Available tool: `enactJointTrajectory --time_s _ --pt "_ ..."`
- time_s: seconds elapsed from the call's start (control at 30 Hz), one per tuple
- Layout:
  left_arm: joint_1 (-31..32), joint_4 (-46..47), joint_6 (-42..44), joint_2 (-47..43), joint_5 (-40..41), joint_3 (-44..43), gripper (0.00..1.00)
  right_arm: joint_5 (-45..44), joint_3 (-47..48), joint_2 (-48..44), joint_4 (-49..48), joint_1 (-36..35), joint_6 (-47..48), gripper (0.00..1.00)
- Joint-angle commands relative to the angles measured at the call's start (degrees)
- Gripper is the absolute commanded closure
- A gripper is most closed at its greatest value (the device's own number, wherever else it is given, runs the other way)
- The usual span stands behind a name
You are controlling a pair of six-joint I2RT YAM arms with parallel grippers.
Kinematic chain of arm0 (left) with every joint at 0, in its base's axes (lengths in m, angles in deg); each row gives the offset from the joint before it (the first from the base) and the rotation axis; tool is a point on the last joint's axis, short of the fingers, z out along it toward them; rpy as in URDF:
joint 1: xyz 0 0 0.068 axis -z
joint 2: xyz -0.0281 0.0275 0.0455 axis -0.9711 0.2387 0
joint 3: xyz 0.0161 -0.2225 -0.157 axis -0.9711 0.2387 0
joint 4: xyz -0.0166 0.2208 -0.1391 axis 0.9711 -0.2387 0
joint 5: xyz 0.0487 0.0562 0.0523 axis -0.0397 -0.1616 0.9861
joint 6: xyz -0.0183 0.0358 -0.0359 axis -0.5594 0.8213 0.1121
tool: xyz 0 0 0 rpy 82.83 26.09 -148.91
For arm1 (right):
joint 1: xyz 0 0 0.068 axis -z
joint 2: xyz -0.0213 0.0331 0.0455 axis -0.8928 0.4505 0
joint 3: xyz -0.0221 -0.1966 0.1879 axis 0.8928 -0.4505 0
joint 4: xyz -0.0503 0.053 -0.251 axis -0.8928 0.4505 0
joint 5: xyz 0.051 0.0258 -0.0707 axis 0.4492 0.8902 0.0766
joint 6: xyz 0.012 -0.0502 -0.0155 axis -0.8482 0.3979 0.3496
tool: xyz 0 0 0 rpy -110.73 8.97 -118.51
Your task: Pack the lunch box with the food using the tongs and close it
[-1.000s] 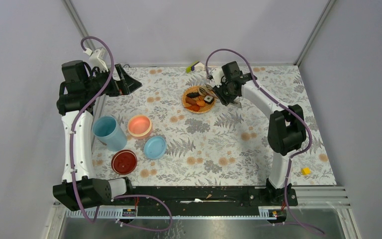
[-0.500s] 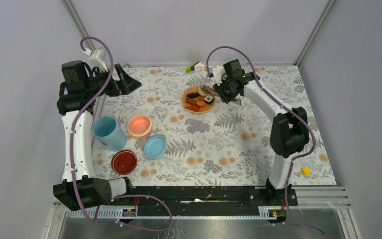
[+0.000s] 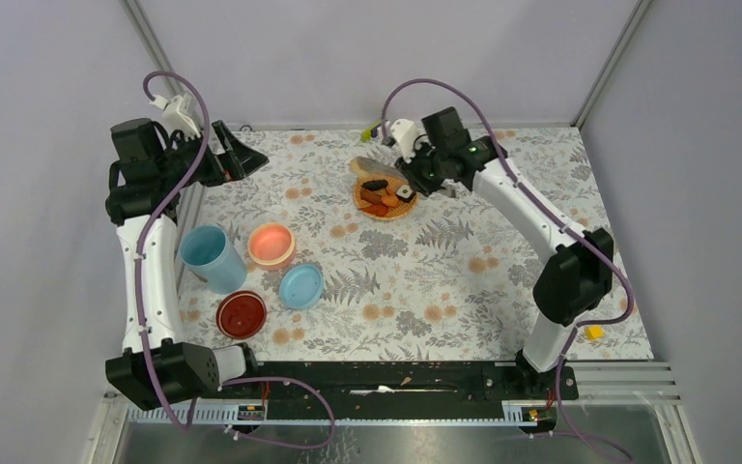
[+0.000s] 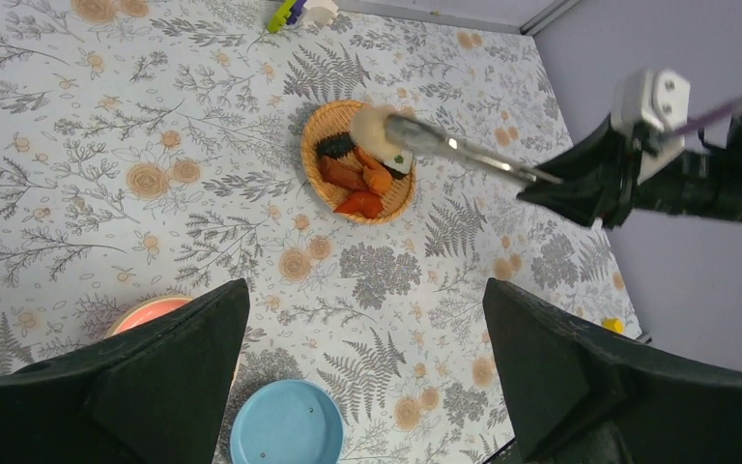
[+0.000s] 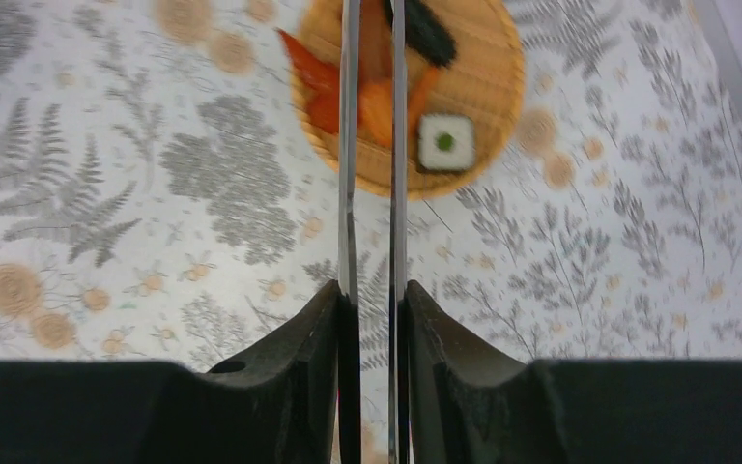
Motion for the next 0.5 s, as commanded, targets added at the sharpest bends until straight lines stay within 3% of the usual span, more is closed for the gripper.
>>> enactJointTrajectory --time_s 0.0,0.23,0.47 --pt "-2.5 5.0 -4.2 -0.3 -3.0 0.8 0.01 2.3 3.2 -3.6 1.5 -8.6 2.9 0.81" --pt "-7.0 8.1 -8.8 -1.3 -4.3 2.3 0.01 2.3 8.0 -0.1 2.3 -18.2 2.6 0.81" --pt "-10.4 9.8 -11.8 -2.2 -4.7 3.5 0.01 3.7 15.3 8.3 2.0 -23.4 0.6 0.81"
